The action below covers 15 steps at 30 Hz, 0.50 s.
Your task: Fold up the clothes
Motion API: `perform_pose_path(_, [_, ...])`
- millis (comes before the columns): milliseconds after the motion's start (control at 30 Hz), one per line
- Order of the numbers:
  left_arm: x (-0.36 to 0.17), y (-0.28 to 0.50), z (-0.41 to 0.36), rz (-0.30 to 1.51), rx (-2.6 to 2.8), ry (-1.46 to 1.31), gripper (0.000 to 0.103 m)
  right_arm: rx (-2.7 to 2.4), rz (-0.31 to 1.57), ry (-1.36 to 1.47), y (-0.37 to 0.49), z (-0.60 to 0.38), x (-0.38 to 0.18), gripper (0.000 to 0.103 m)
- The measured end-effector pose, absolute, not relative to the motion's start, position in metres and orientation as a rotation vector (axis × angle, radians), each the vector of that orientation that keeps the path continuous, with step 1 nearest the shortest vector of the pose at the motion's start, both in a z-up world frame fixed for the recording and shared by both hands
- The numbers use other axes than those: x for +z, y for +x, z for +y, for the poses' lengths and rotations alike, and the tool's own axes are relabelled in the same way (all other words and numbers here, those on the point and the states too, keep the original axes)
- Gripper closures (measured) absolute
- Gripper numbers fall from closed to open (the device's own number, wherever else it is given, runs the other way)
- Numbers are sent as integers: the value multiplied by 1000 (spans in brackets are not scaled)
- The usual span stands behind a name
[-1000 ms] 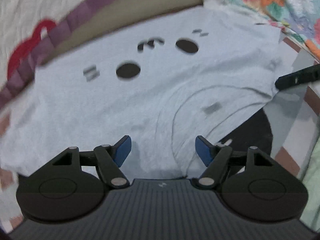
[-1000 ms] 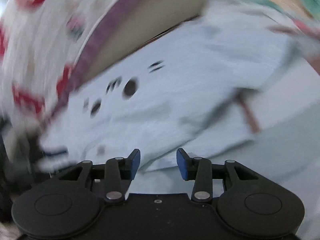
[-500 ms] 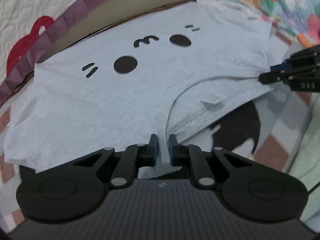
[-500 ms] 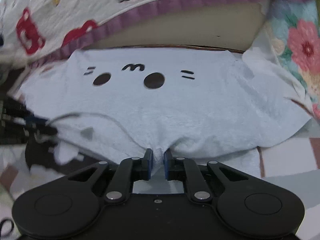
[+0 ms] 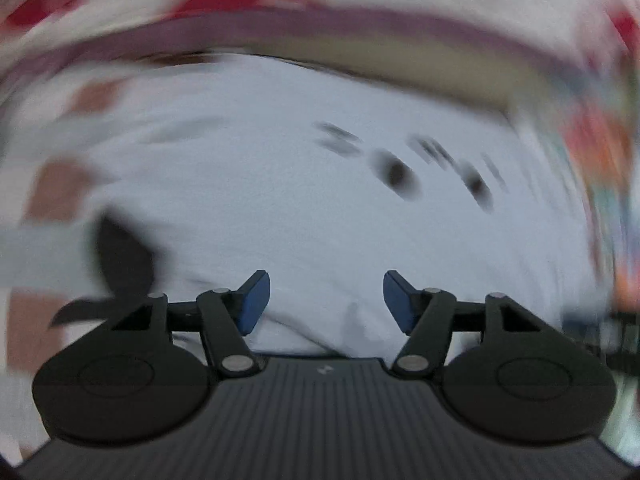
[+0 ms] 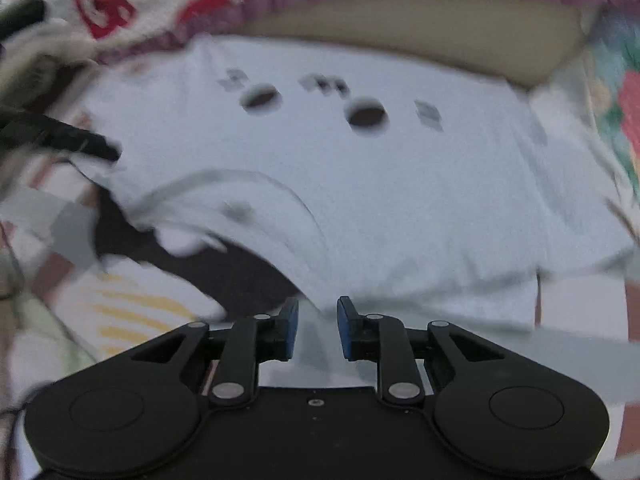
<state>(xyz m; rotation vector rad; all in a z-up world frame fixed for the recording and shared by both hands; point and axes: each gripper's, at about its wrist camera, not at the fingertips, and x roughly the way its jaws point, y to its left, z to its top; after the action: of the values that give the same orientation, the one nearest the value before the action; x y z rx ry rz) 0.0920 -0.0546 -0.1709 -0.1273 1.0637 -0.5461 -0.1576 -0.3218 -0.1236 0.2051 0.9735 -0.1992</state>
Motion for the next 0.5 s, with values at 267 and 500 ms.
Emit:
perform_pose_path(267, [-198, 185, 23, 1263, -227, -554, 41, 34, 884, 41, -61, -287, -118, 64])
perform_pose_path(500, [-212, 192, 31, 1197, -163, -684, 41, 258, 855, -34, 13, -226, -126, 57])
